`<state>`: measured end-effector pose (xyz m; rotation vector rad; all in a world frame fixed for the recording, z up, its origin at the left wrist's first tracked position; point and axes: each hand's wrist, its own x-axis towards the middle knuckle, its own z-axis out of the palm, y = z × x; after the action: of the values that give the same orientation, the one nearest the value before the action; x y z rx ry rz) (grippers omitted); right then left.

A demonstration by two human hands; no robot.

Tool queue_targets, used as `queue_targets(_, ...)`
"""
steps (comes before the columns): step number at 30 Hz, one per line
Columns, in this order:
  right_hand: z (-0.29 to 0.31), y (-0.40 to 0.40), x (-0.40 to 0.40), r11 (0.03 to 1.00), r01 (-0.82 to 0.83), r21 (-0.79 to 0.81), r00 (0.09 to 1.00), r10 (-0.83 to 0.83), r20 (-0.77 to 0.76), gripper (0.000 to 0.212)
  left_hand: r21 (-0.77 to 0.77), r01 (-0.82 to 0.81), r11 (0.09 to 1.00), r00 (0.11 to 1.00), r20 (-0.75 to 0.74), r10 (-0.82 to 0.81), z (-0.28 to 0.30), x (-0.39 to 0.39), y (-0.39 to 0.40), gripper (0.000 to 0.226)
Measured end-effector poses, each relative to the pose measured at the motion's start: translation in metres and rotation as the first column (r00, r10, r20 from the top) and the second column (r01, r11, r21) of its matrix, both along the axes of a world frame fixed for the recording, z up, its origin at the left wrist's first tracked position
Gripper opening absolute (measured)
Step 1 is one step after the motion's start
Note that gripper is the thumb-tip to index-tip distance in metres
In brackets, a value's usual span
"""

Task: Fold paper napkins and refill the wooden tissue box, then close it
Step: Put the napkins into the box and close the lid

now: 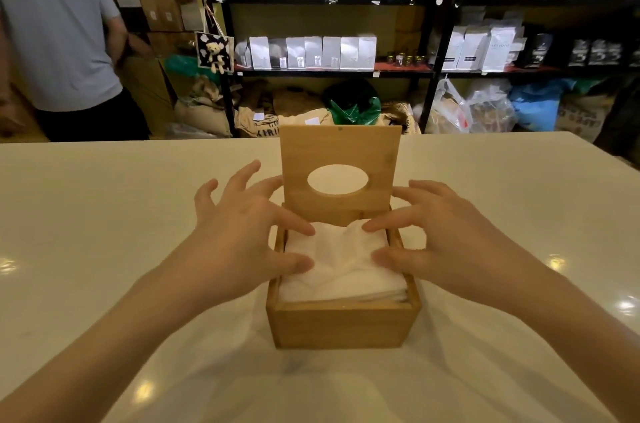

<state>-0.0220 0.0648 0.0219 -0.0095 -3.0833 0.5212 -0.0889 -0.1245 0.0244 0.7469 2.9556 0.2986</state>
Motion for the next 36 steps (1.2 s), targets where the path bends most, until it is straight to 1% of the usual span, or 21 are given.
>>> queue_targets(2,-0.001,-0.001,0.0,0.999,-0.017,0.043,0.994,0.012,0.111,0.055,-0.09,0.023,0.996,1.0,0.0,-0.023,-0.007,0.002,0.002,0.052)
queue_targets(4,0.001,-0.002,0.0,0.994,-0.033,0.1,0.987,0.017,0.159,0.065,-0.154,0.039,0.987,0.999,-0.003,-0.04,-0.01,0.003,0.002,0.061)
queue_targets(6,0.004,-0.003,0.001,0.983,-0.056,0.172,0.983,0.024,0.182,0.07,-0.192,0.038,0.981,0.999,-0.012,-0.041,-0.008,0.004,0.002,0.062)
queue_targets(9,0.01,-0.008,0.002,0.97,-0.076,0.23,0.971,0.02,0.238,0.074,-0.261,0.016,0.965,0.999,-0.024,-0.023,-0.005,0.004,0.004,0.063)
queue_targets(11,0.013,-0.011,0.002,0.958,-0.079,0.277,0.96,-0.001,0.279,0.072,-0.316,0.009,0.949,0.999,-0.029,-0.019,-0.004,0.003,0.006,0.064)
queue_targets(15,0.016,-0.015,-0.004,0.932,-0.073,0.355,0.932,-0.063,0.358,0.061,-0.383,0.006,0.924,0.998,-0.061,-0.032,-0.005,0.001,0.011,0.065)
queue_targets(18,0.013,-0.016,-0.007,0.913,-0.085,0.4,0.929,-0.073,0.364,0.058,-0.413,0.003,0.911,0.996,-0.079,-0.039,-0.007,0.0,0.014,0.065)
queue_targets(21,0.009,-0.018,-0.009,0.89,-0.104,0.445,0.93,-0.071,0.36,0.053,-0.439,0.024,0.898,0.998,-0.041,-0.047,-0.008,-0.001,0.013,0.063)
queue_targets(23,0.008,-0.017,-0.009,0.901,-0.118,0.417,0.932,-0.045,0.36,0.049,-0.435,0.05,0.899,0.998,0.001,-0.056,-0.006,-0.002,0.012,0.062)
queue_targets(24,0.01,-0.015,-0.009,0.922,-0.117,0.369,0.93,-0.029,0.367,0.051,-0.425,0.064,0.903,0.998,0.029,-0.058,-0.004,-0.002,0.011,0.062)
queue_targets(26,0.016,-0.01,-0.007,0.976,-0.056,0.212,0.931,-0.025,0.363,0.056,-0.377,0.082,0.922,0.995,0.089,-0.052,-0.002,-0.002,0.008,0.062)
queue_targets(27,0.019,-0.008,-0.007,0.992,-0.015,0.127,0.941,-0.029,0.337,0.053,-0.339,0.081,0.937,0.993,0.109,-0.047,-0.001,-0.002,0.007,0.057)
queue_targets(28,0.02,-0.007,-0.007,0.998,0.011,0.055,0.955,-0.027,0.295,0.046,-0.297,0.078,0.952,0.992,0.118,-0.044,0.0,-0.001,0.006,0.05)
queue_targets(30,0.017,-0.007,-0.01,0.999,0.039,-0.019,0.977,-0.034,0.213,0.033,-0.243,0.074,0.967,0.993,0.102,-0.051,-0.001,0.0,0.005,0.037)
queue_targets(31,0.014,-0.008,-0.011,0.999,0.045,-0.013,0.981,-0.042,0.187,0.031,-0.249,0.075,0.966,0.995,0.077,-0.057,-0.002,0.001,0.006,0.035)
queue_targets(33,0.007,-0.01,-0.012,0.997,0.035,0.072,0.979,-0.048,0.2,0.03,-0.309,0.066,0.949,0.998,0.02,-0.063,-0.005,0.002,0.008,0.039)
queue_targets(35,0.003,-0.011,-0.012,0.985,0.014,0.173,0.965,-0.058,0.255,0.041,-0.355,0.058,0.933,0.998,-0.004,-0.063,-0.007,0.002,0.008,0.046)
queue_targets(36,0.003,-0.011,-0.012,0.976,0.001,0.216,0.961,-0.061,0.271,0.044,-0.36,0.067,0.93,0.997,-0.005,-0.073,-0.007,0.001,0.008,0.046)
